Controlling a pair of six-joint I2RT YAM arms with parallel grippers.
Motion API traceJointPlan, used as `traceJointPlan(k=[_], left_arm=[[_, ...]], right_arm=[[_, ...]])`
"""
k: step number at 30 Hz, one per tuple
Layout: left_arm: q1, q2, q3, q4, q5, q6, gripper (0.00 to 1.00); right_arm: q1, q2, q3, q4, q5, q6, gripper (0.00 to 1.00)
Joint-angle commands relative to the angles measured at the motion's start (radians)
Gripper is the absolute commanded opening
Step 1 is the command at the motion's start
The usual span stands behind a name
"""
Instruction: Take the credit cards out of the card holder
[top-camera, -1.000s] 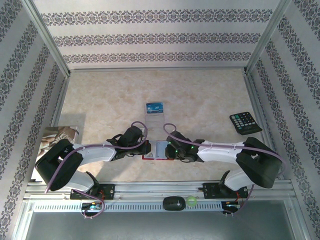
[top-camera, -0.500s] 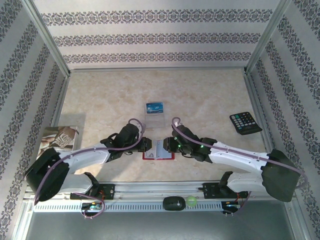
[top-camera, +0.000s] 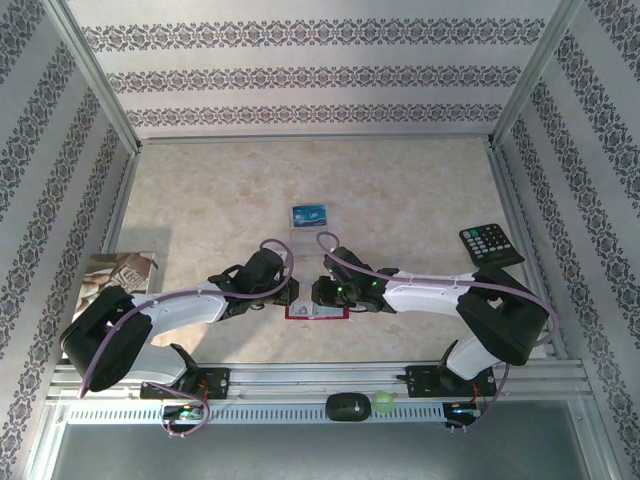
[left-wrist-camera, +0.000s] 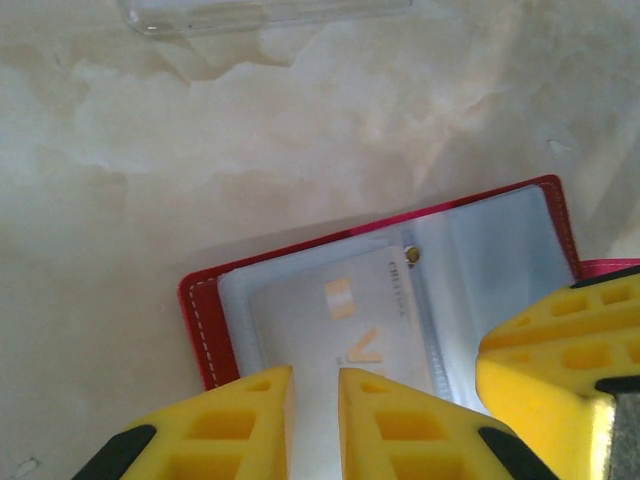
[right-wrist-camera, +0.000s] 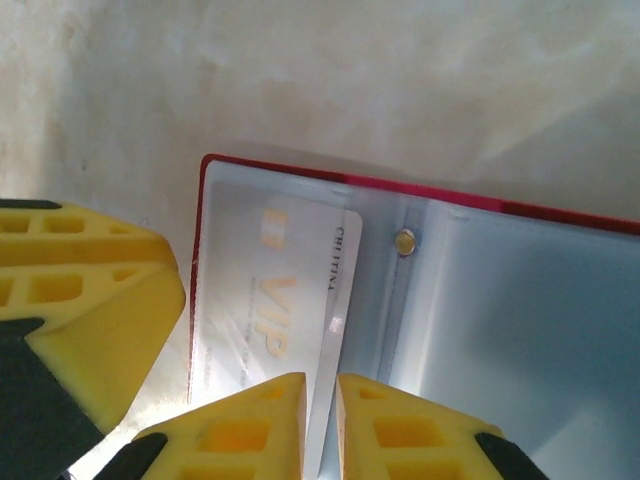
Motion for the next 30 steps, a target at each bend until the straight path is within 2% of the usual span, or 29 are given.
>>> traceJointPlan(k=[1, 11, 28, 30], left_arm=[[-0.002, 0.025, 0.016, -0.033, -0.037, 0.033, 0.19], [-0.001, 0.070, 0.003, -0.064, -0.034, 0.025, 0.10], [-0.011, 0.081, -0.032, -0.015, 0.008, -0.019, 0.07], [-0.019, 0.088, -0.031, -0.007, 0.015, -0.026, 0.06]], right_arm=[[-0.015, 0.028, -0.001, 0.064, -0.021, 0.072, 0.16], [-0.035, 0.063, -0.017, 0.076, -0.011, 0.120, 0.15], [-0.026, 0.140, -0.029, 0.173, -0.082, 0.158, 0.20], [-0.019, 0.154, -0.021, 0.177, -0.085, 0.159, 0.18]])
